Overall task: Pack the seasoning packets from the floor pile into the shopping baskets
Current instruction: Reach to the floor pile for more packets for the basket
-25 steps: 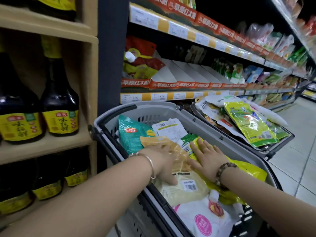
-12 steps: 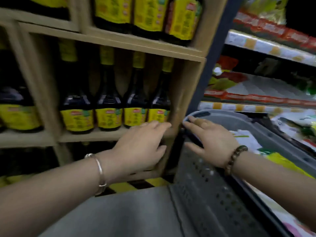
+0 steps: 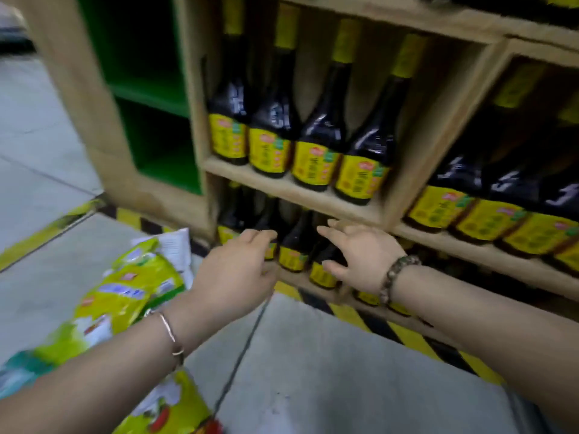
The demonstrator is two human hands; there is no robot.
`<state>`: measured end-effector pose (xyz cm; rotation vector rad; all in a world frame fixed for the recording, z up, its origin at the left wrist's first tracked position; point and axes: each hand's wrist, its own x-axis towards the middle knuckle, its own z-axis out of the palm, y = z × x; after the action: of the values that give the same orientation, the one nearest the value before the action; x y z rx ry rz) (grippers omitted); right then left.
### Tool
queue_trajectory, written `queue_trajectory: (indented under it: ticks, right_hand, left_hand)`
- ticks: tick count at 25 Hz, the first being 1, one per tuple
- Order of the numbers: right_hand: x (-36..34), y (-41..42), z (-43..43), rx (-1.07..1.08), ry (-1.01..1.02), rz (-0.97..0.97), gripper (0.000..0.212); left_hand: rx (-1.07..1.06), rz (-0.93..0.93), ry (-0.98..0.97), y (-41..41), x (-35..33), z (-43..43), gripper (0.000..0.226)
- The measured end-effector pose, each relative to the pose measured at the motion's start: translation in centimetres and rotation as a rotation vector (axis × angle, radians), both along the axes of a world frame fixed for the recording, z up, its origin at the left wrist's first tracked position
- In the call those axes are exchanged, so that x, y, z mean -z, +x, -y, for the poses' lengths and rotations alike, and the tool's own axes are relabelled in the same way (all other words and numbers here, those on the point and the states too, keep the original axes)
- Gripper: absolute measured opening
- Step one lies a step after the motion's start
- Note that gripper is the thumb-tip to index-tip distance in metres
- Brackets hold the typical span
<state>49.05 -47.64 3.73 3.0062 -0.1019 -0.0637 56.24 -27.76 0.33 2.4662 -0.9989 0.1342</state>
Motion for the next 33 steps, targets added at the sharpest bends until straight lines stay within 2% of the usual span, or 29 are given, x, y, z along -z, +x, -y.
queue_trajectory:
  ticks: [8, 13, 15, 17, 19, 22, 24, 26, 29, 31, 33]
  right_hand:
    - [4.5, 11.6, -10.9, -0.35, -0.068, -0.143, 0.057]
    - [12.5, 17.9, -15.9, -0.397, 0.08, -0.207, 0.052]
    - [16.4, 20.2, -17.9, -0.315, 0.185, -0.261, 0.052]
    - [20.2, 22.3, -19.7, -0.085, 0.468, -0.325, 0.052]
    - [23.4, 23.8, -21.5, 0.138, 0.7, -0.297, 0.047]
    - [26.1, 25.6, -23.2, 0.15, 0.664, -0.094, 0.043]
    - [26.7, 27.7, -23.5, 0.217, 0.754, -0.019, 0.047]
    - [27.4, 30.1, -23.3, 0.414, 0.94, -0.055, 0.049]
    - [28.4, 31.5, -23.1, 0.448, 0.953, -0.199, 0.041]
    - [28.9, 31.3, -23.0, 0.4, 0.991, -0.175, 0.023]
    - [28.8, 30.6, -22.5, 0.369, 1.057, -0.039, 0.025]
  left_hand:
    - [-0.331, -0.138, 0.038, 5.1, 6.1, -11.0, 0.051]
    - [-0.55, -0.244, 0.123, 6.8, 10.4, -15.7, 0.051]
    - [-0.62, -0.289, 0.16, 7.3, 11.9, -17.5, 0.051]
    - [-0.665, -0.309, 0.21, 8.0, 13.3, -19.0, 0.051]
    - [-0.665, -0.304, 0.297, 8.8, 14.4, -20.5, 0.051]
    - [-0.608, -0.288, 0.461, 10.1, 15.5, -22.5, 0.052]
    - [-0.616, -0.303, 0.498, 10.5, 16.1, -23.4, 0.051]
    - [-0.654, -0.357, 0.457, 10.6, 16.8, -23.7, 0.049]
    - [-0.728, -0.457, 0.268, 10.7, 17.8, -23.1, 0.044]
    - [-0.811, -0.556, 0.017, 11.2, 18.3, -22.1, 0.04]
    - [-0.872, -0.643, -0.273, 11.2, 18.4, -20.6, 0.037]
